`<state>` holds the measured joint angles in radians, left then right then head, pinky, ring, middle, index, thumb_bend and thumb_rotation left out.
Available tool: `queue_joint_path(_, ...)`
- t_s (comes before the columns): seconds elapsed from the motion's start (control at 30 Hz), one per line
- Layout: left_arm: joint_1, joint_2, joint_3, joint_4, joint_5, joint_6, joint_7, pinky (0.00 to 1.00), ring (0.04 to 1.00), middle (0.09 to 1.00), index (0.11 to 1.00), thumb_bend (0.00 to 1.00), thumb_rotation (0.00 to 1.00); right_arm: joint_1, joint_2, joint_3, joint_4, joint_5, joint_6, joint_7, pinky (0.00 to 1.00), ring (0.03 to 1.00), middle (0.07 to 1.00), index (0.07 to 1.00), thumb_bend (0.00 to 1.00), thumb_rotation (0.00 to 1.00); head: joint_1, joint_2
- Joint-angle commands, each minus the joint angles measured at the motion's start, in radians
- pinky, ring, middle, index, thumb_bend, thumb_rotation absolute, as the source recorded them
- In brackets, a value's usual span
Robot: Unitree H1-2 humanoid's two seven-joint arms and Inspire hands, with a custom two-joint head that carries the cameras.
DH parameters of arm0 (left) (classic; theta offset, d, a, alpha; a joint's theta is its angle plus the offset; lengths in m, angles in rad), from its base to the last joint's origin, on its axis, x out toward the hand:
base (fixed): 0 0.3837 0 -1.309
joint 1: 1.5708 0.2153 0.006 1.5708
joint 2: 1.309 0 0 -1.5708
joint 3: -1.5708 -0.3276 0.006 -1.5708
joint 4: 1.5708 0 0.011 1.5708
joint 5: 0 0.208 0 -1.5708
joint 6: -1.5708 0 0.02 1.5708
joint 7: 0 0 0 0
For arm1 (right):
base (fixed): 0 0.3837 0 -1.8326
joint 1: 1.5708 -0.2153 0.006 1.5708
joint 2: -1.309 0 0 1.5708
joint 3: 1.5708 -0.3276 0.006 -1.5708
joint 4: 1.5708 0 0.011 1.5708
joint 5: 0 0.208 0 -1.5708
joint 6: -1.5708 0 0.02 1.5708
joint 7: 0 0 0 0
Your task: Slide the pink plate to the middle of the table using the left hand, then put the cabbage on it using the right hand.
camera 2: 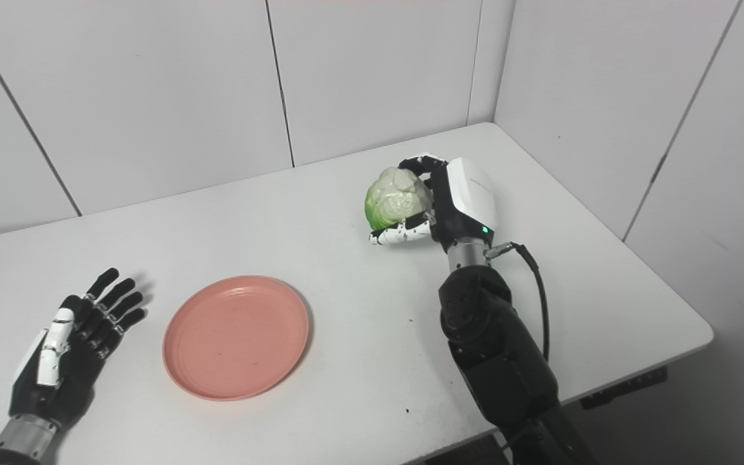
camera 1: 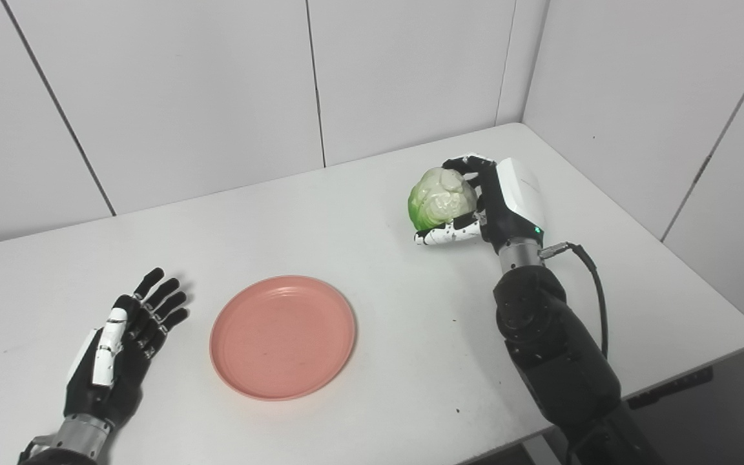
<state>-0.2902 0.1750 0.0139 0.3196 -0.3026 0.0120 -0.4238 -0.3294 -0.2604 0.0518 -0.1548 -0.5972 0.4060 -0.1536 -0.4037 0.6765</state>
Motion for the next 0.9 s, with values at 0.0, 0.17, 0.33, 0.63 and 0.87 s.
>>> queue_joint_path(0.0,0.044,-0.023,-0.02,-0.006,0.024,0.07,0.033,0.89,0.899,0.909,0.896,0.47,0.97,-0.053,0.0,0.011,-0.041,-0.015,-0.013,0.015,0.37,0.428,0.458,0.516,0.53,0.0,0.014,0.0)
queue_joint_path(0.17,0.061,-0.057,-0.036,-0.057,0.06,0.092,0.094,0.89,0.9,0.91,0.898,0.46,0.97,-0.058,0.017,0.057,-0.046,-0.027,-0.038,0.043,0.32,0.39,0.444,0.526,0.52,0.0,0.083,-0.001)
queue_joint_path(0.33,0.07,-0.083,-0.051,-0.076,0.095,0.083,0.136,0.89,0.894,0.904,0.895,0.46,0.98,-0.06,0.034,0.103,-0.055,-0.032,-0.062,0.063,0.35,0.401,0.447,0.521,0.53,0.0,0.131,0.003)
queue_joint_path(0.63,0.077,-0.145,-0.079,-0.115,0.171,0.076,0.221,0.89,0.898,0.911,0.904,0.43,1.0,-0.089,0.07,0.164,-0.039,-0.021,-0.103,0.103,0.32,0.383,0.438,0.526,0.52,0.0,0.259,0.017)
queue_joint_path(0.87,0.09,-0.175,-0.095,-0.136,0.214,0.067,0.268,0.92,0.918,0.93,0.926,0.41,1.0,-0.1,0.101,0.213,-0.019,-0.041,-0.115,0.119,0.34,0.395,0.452,0.514,0.53,0.0,0.335,0.026)
